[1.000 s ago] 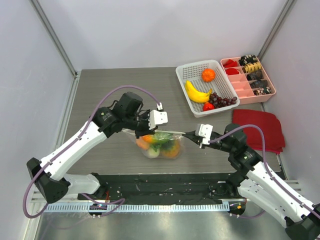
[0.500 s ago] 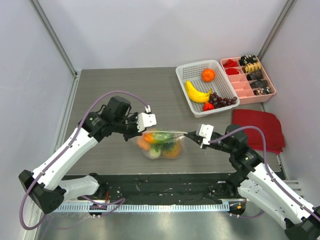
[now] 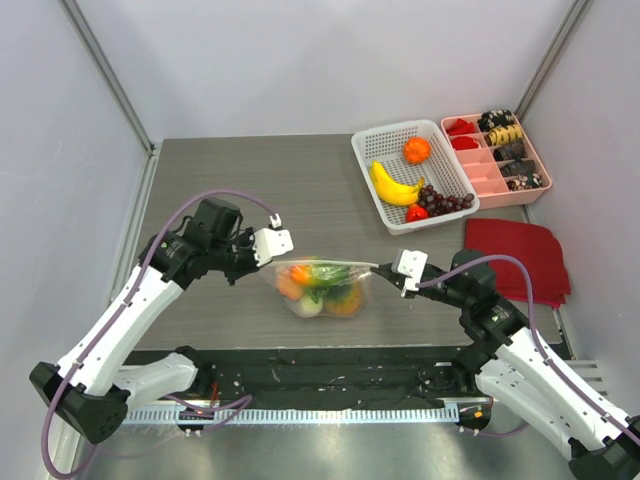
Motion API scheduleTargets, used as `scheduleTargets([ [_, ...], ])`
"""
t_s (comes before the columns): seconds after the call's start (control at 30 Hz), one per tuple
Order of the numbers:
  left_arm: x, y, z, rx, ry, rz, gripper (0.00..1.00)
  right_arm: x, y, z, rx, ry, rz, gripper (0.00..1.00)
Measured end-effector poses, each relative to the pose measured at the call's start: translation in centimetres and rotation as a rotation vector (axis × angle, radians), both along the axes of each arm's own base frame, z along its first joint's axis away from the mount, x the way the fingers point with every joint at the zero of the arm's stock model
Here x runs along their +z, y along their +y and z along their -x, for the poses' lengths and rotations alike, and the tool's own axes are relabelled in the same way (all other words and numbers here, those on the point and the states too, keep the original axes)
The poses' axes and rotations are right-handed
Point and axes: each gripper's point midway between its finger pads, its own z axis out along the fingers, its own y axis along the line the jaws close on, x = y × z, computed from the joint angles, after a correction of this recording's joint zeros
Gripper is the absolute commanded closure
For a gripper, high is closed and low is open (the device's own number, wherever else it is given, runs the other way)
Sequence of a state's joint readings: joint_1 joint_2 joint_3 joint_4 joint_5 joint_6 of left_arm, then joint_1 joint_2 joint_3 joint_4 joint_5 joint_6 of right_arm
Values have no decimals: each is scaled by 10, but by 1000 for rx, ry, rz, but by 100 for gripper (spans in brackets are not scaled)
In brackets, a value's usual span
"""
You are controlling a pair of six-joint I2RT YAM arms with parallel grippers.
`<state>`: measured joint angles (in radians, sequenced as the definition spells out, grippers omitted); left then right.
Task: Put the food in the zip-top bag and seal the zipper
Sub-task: Zip the zipper food storage bag at the center of the board, then place the zipper food storage bag at the center of the board.
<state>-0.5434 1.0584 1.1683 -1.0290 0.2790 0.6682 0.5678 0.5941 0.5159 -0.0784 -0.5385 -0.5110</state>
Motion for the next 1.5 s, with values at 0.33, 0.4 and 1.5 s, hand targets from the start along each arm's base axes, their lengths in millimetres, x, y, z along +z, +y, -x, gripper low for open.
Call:
scheduleTargets([
  [0.33, -4, 26, 1, 67, 1, -90, 43, -3, -3, -3, -14, -3, 18, 99],
  [0.4, 2, 25, 3, 75, 24, -78, 36, -5, -3, -4, -15, 0, 20, 99],
  [1.5, 21, -124, 7, -301, 198, 97, 100, -1, 7, 1, 62, -6, 20, 99],
])
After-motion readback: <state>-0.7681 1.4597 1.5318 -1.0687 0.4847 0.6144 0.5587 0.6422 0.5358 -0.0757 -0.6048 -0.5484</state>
